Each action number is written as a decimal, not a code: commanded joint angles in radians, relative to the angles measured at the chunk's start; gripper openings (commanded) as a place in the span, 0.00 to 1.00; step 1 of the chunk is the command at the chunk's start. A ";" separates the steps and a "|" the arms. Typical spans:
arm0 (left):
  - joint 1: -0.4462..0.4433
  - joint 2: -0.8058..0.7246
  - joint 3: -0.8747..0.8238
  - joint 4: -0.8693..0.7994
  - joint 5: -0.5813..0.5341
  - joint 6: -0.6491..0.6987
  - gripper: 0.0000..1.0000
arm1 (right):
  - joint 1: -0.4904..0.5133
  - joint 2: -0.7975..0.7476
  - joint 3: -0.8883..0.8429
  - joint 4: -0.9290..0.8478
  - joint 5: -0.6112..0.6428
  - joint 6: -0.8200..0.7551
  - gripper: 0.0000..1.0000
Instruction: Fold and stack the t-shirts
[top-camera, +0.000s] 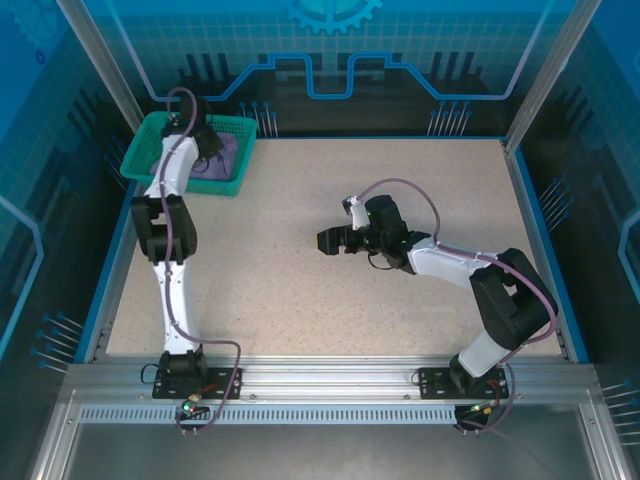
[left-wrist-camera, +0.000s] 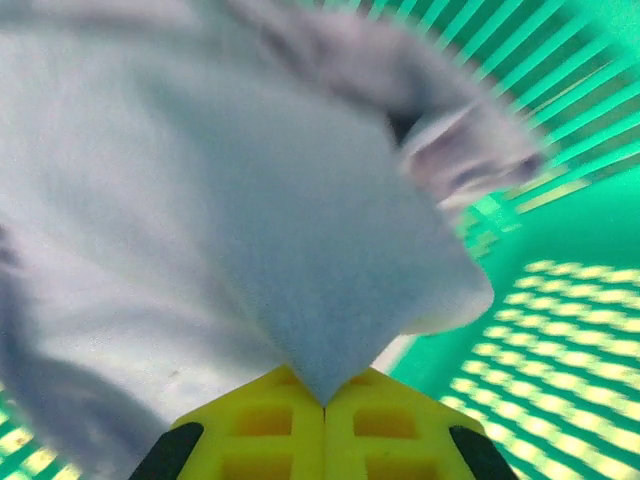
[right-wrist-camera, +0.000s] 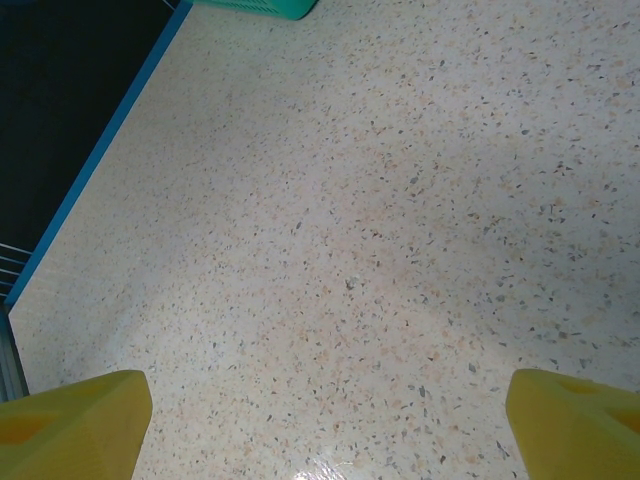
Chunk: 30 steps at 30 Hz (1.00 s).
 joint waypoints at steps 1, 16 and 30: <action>-0.022 -0.247 0.012 0.170 0.014 0.003 0.00 | -0.001 0.005 0.033 -0.017 0.015 0.004 0.93; -0.569 -0.641 0.228 0.365 0.109 0.244 0.00 | 0.010 -0.316 0.204 -0.381 0.268 -0.049 0.91; -0.824 -0.658 0.330 0.358 0.207 0.122 0.00 | 0.007 -0.575 0.239 -0.464 0.154 -0.086 0.98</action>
